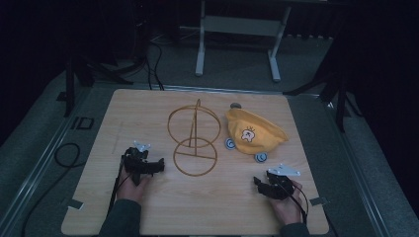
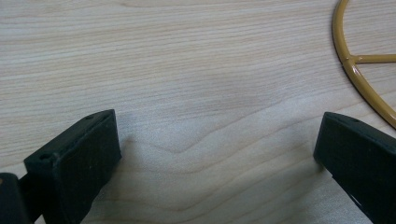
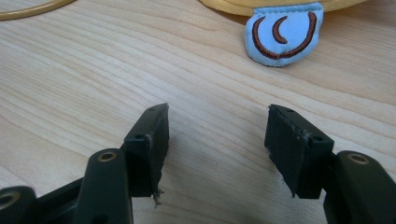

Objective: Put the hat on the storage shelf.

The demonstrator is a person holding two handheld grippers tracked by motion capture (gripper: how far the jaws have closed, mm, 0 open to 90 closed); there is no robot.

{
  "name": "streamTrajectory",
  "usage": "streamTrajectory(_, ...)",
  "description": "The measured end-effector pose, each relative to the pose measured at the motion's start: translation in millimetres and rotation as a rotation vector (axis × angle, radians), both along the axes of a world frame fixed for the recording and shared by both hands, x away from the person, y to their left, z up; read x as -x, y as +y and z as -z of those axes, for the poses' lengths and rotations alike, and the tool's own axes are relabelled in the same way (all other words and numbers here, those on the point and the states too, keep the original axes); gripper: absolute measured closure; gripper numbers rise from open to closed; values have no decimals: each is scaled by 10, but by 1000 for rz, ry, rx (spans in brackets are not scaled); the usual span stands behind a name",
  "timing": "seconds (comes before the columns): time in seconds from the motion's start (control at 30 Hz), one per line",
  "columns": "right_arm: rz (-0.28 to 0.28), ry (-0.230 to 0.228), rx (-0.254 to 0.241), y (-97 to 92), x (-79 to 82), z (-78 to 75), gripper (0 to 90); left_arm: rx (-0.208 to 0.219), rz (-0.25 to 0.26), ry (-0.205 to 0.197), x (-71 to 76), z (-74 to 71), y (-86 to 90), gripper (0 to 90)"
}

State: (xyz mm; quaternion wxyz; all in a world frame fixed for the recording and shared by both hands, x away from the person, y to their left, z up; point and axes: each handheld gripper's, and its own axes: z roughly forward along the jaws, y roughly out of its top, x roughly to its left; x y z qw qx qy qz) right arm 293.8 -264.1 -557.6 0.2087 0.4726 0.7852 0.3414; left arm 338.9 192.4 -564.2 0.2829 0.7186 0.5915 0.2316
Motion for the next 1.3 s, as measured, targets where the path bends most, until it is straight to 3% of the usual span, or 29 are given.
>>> streamTrajectory(0.37,5,-5,-4,-5,5,7,386,0,1,0,1,0,-2,4)
streamTrajectory(0.63,-2,24,13,5,-26,-25,391,0,1,0,1,0,-2,4)
streamTrajectory(0.93,-77,98,66,-23,-113,-119,489,0,1,0,1,0,-2,4)
streamTrajectory(1.0,-85,101,85,-27,-133,-135,495,0,1,0,1,0,-2,4)
streamTrajectory(1.3,-118,98,80,-94,-225,-238,537,0,1,0,1,0,-2,4)
